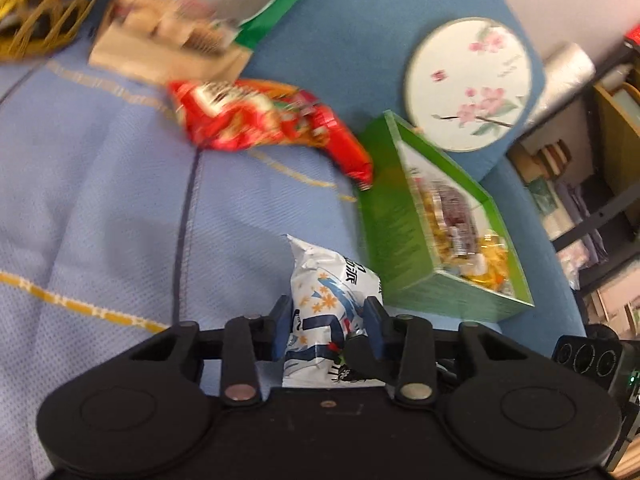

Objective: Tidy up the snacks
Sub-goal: 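Carry the white bag over the green box and open left gripper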

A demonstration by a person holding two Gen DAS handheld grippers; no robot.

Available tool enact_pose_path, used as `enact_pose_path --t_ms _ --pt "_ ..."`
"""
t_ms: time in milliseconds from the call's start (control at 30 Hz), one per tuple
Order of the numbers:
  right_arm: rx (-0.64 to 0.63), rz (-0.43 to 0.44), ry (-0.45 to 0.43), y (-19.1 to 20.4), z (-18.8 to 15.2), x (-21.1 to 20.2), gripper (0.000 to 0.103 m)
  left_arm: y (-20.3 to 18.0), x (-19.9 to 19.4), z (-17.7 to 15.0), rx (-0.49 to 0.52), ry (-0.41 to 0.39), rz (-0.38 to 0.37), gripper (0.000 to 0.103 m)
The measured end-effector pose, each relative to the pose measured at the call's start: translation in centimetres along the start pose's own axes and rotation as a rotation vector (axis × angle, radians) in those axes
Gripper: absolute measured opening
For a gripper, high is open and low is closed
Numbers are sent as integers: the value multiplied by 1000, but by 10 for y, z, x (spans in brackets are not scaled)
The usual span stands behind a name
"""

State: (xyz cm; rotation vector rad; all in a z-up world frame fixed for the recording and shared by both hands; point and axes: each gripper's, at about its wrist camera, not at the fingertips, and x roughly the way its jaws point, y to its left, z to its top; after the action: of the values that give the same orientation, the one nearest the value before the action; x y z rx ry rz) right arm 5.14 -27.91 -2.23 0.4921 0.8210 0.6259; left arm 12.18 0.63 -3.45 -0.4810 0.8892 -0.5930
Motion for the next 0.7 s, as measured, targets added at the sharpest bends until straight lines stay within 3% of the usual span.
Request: enact_pose_path --t_ms 267,533,700 --pt "-89 8 -228 6 22 -47 63 -63 -13 26 136 -76 -63 40" --pt "-58 -94 -401 -28 44 -85 63 -126 33 48 251 -70 -134 40" --pt "-12 -170 -481 -52 54 -104 63 -151 70 59 271 -44 -186 40"
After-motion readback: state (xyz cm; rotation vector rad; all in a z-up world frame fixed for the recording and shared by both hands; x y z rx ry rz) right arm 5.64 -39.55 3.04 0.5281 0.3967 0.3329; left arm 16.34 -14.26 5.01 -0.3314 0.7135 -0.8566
